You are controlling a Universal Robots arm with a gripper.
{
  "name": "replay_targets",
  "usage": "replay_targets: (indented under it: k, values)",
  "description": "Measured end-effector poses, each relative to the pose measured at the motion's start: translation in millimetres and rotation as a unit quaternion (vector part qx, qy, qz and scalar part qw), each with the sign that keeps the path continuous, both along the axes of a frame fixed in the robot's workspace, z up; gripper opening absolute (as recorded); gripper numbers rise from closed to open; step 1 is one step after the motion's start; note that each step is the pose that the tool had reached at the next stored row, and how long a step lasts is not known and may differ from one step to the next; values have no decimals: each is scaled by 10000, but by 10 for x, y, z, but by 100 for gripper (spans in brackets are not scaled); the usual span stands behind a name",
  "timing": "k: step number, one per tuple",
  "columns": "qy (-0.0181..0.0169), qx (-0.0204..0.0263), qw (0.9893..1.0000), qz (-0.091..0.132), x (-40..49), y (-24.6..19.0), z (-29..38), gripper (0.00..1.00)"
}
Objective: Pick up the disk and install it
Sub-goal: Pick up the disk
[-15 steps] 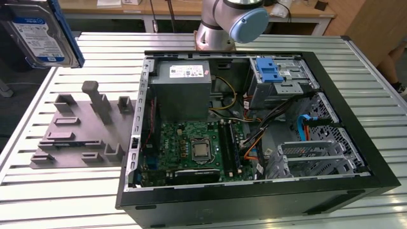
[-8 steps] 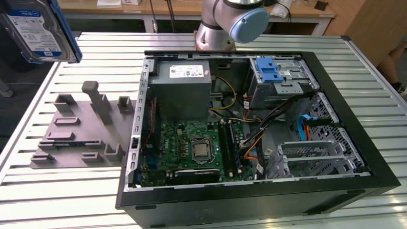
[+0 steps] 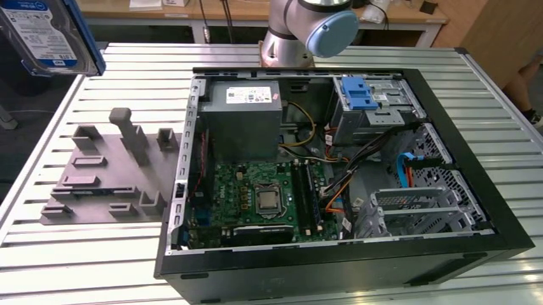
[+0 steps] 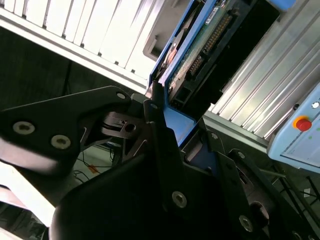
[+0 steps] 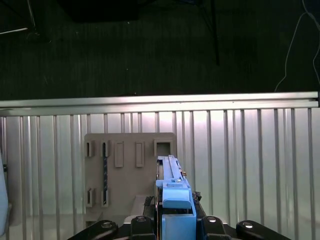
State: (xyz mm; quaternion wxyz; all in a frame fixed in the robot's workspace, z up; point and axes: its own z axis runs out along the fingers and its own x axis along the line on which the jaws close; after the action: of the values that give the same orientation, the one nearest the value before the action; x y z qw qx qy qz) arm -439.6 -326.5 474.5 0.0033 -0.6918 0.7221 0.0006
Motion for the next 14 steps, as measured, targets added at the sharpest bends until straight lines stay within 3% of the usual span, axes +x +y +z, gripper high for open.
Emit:
replay_targets:
  k: [9, 14]
  values:
    - [0, 0, 10000, 0, 0, -12, 3, 36]
    - [0, 0, 10000, 0, 0, -120, 2, 36]
